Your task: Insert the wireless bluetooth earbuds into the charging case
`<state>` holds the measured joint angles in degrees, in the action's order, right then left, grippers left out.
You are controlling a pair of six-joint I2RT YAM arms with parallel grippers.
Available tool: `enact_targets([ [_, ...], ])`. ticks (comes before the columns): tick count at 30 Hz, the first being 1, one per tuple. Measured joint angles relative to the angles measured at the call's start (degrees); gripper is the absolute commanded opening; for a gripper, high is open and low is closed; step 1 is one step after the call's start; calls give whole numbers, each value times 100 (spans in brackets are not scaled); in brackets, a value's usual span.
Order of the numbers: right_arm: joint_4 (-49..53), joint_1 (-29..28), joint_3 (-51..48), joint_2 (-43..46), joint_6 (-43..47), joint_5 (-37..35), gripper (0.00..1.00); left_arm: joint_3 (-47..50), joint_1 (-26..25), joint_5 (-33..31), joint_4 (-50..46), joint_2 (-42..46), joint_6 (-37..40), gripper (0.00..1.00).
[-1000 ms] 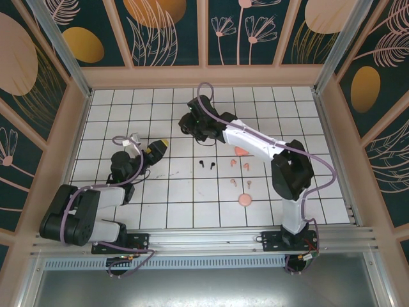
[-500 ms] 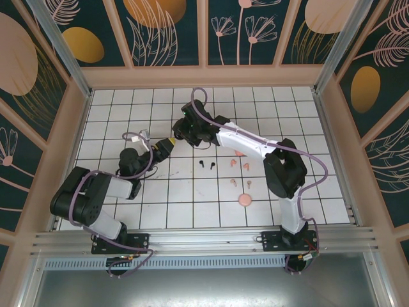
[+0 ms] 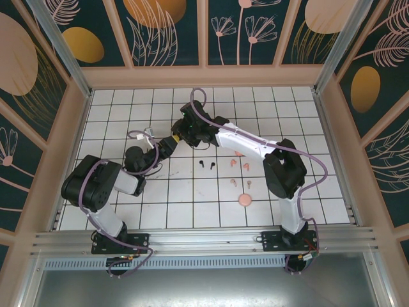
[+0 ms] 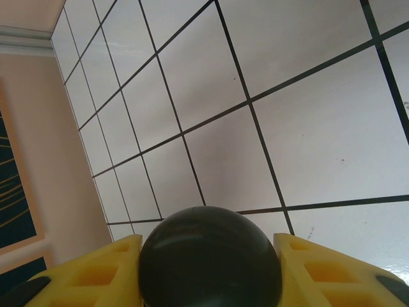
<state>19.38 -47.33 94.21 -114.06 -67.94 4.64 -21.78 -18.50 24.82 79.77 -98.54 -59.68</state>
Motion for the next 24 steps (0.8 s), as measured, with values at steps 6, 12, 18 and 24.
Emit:
enact_targets([
  [6, -28, -2, 0, 0, 0, 0, 41, -76, -2, -22, 105, -127, -44, 51],
  [12, -74, -2, 0, -2, 0, 17, 41, -129, -4, -37, 216, -234, -68, 46],
  [18, -120, -2, 0, -22, -17, 26, 41, -146, -7, -76, 439, -365, -162, 44],
  [24, -142, -2, -9, -24, -31, 39, 40, -155, -52, -151, 682, -494, -299, 36],
])
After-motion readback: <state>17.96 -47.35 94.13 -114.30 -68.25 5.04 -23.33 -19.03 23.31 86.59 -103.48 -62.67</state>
